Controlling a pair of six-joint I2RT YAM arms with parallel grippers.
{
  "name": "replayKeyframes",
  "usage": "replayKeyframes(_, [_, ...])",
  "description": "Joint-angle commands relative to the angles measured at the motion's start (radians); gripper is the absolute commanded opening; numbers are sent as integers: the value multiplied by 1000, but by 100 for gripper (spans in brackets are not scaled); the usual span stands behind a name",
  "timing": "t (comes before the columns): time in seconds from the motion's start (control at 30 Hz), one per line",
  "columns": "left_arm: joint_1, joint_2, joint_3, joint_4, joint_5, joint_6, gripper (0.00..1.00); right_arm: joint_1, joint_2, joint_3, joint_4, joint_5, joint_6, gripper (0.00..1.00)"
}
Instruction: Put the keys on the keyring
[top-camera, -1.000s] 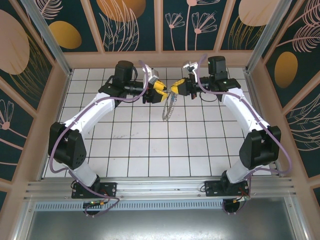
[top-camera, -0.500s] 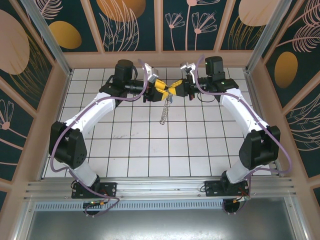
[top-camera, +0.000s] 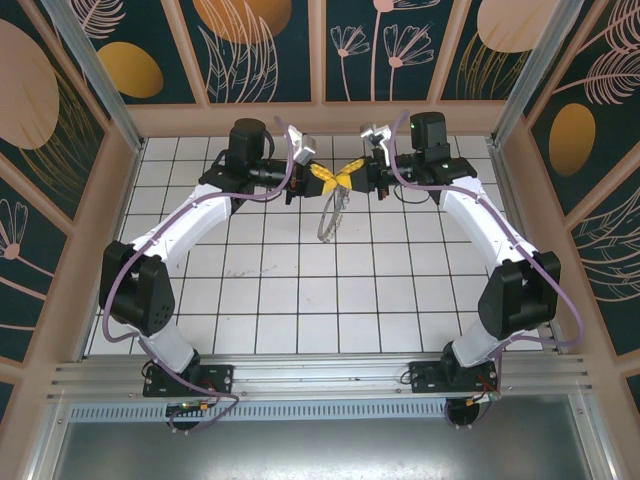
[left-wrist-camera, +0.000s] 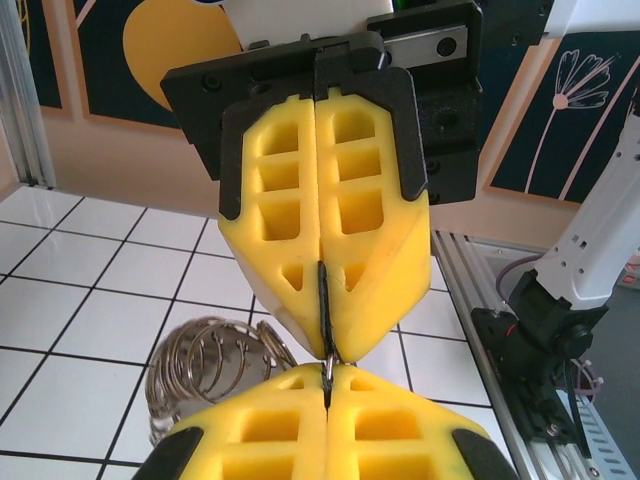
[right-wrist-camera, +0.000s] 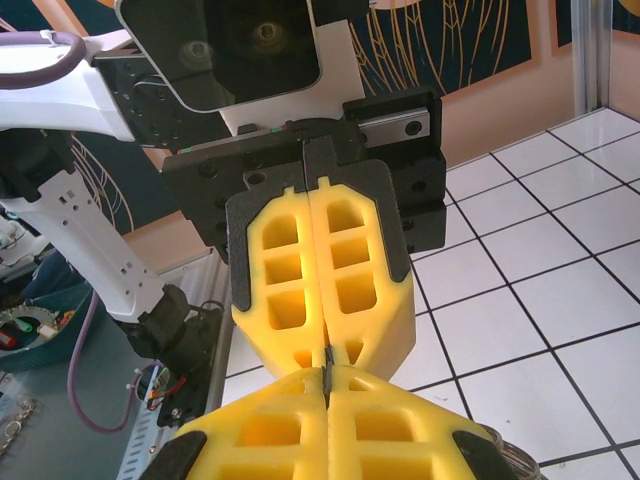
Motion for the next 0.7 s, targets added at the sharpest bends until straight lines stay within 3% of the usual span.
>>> replayKeyframes(0.0, [4, 8, 7, 41, 43, -11, 0, 10, -5, 3, 58, -22, 21, 0])
replayKeyframes(0.13, [4, 3, -12, 76, 42, -46, 0, 9, -2, -5, 129, 2, 85, 3])
replayKeyframes(0.2, [4, -6, -31, 117, 0, -71, 0, 0, -19, -34, 206, 24, 148, 17])
replayKeyframes(0.3, [4, -15, -71, 221, -39, -142, 0, -33, -73, -109, 353, 59, 260, 28])
replayKeyframes(0.67, [4, -26, -215, 630, -77, -471, 0, -139, -255, -516, 967, 252, 716, 41])
